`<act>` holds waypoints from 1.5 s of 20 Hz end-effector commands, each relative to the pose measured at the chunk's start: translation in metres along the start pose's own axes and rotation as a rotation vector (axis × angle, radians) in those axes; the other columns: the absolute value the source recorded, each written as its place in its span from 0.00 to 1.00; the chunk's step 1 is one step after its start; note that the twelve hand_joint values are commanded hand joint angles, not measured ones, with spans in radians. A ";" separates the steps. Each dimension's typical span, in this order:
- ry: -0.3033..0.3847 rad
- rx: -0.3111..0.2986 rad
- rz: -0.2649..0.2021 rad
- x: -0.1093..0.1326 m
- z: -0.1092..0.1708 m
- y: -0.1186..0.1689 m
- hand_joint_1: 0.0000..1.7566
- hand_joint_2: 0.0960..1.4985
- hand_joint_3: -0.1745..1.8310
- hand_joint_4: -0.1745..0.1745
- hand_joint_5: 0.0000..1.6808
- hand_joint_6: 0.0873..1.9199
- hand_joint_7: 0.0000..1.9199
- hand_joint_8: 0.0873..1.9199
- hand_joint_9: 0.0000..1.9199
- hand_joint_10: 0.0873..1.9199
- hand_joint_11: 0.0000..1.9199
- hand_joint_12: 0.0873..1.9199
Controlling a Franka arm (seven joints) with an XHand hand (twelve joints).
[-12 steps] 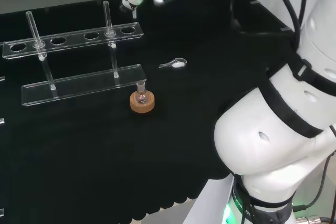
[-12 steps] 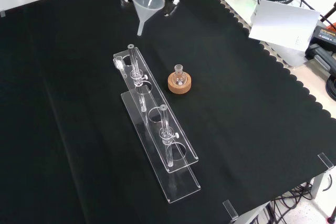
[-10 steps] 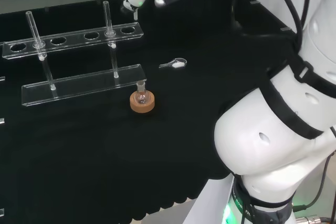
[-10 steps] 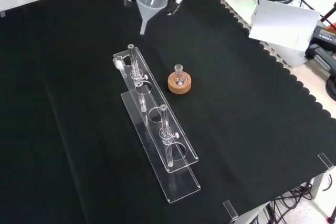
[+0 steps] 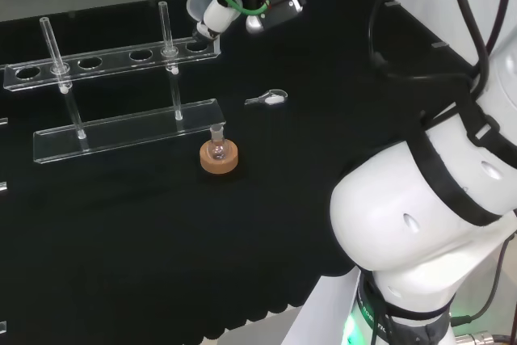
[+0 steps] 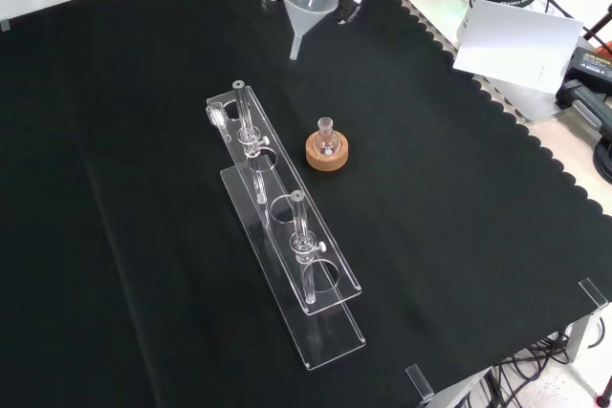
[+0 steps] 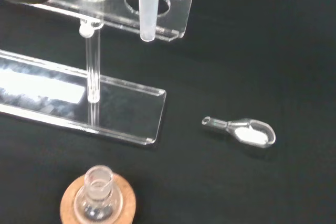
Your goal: Place the funnel on the round-bottom flask.
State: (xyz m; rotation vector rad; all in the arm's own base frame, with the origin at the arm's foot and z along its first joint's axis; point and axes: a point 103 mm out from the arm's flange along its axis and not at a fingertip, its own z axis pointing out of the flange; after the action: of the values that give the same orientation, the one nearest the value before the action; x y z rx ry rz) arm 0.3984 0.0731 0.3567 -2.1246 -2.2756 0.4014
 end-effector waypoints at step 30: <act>0.022 0.165 -0.030 0.038 0.093 0.009 0.40 0.52 0.36 0.52 0.42 0.34 0.36 0.32 0.56 0.13 0.38 0.59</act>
State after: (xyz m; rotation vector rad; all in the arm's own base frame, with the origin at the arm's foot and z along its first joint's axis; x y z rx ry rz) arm 0.3867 0.0933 0.2633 -2.0113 -2.1787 0.5370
